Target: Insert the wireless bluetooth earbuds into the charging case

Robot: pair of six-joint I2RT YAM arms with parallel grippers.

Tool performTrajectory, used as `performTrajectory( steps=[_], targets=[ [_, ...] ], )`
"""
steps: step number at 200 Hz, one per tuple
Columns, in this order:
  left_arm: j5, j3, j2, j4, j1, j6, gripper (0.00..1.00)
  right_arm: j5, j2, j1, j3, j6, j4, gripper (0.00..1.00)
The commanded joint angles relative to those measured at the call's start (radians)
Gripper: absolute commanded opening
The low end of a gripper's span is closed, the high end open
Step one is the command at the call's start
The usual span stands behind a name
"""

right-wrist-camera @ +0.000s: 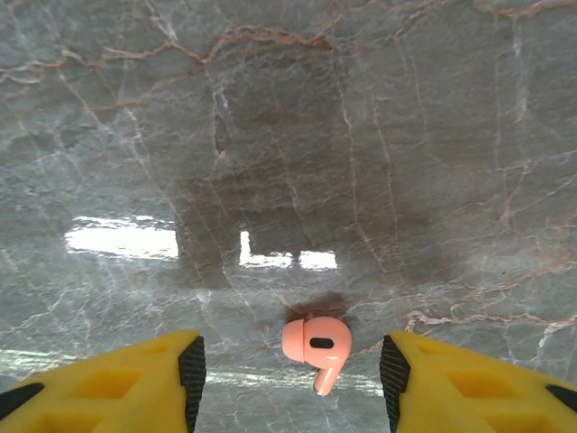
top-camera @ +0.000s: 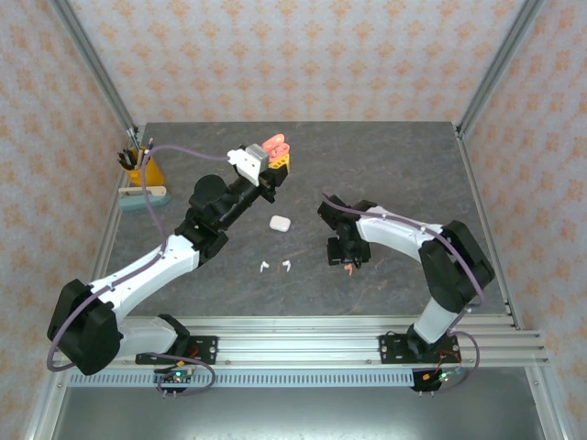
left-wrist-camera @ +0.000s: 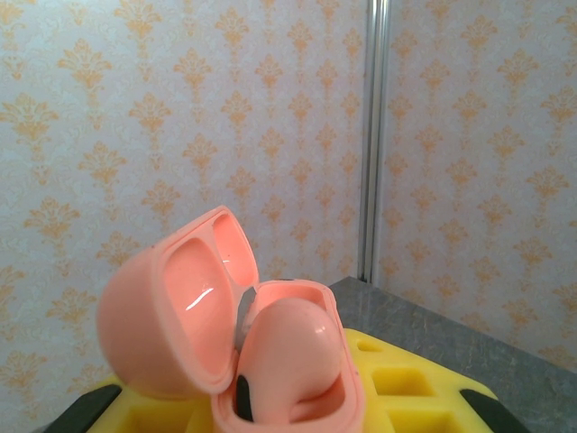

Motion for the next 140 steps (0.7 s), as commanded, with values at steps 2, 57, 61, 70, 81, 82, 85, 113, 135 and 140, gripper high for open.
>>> performTrajectory(
  steps=[2, 57, 61, 70, 81, 82, 85, 113, 135, 140],
  targets=[
    [0.001, 0.008, -0.015, -0.003, 0.007, 0.022, 0.0, 0.037, 0.011, 0.004, -0.023, -0.008, -0.02, 0.55],
    [0.001, 0.005, -0.013, -0.003, 0.006, 0.022, 0.0, 0.063, 0.018, 0.003, -0.046, -0.001, -0.019, 0.5],
    [0.001, 0.005, -0.013, -0.002, 0.006, 0.022, 0.0, 0.061, 0.019, 0.003, -0.048, 0.0, -0.017, 0.5],
    [0.001, 0.005, -0.012, -0.002, 0.007, 0.022, 0.0, 0.06, 0.019, 0.003, -0.049, 0.002, -0.014, 0.49],
    [0.001, 0.005, -0.013, -0.003, 0.006, 0.021, 0.0, 0.056, 0.02, 0.003, -0.054, 0.002, -0.008, 0.48],
    [0.001, 0.005, -0.012, -0.003, 0.006, 0.021, 0.0, 0.056, 0.02, 0.003, -0.053, 0.002, -0.008, 0.48],
    [0.001, 0.005, -0.012, -0.002, 0.006, 0.021, 0.0, 0.056, 0.02, 0.003, -0.053, 0.002, -0.006, 0.48],
    [0.002, 0.006, -0.012, -0.003, 0.006, 0.019, 0.0, 0.056, 0.026, 0.003, -0.055, 0.002, 0.004, 0.48],
    [0.001, 0.007, -0.012, -0.006, 0.006, 0.019, 0.0, 0.056, 0.032, 0.003, -0.053, -0.002, 0.01, 0.47],
    [0.001, 0.007, -0.012, -0.006, 0.006, 0.02, 0.0, 0.056, 0.035, 0.003, -0.053, -0.002, 0.011, 0.47]
  ],
)
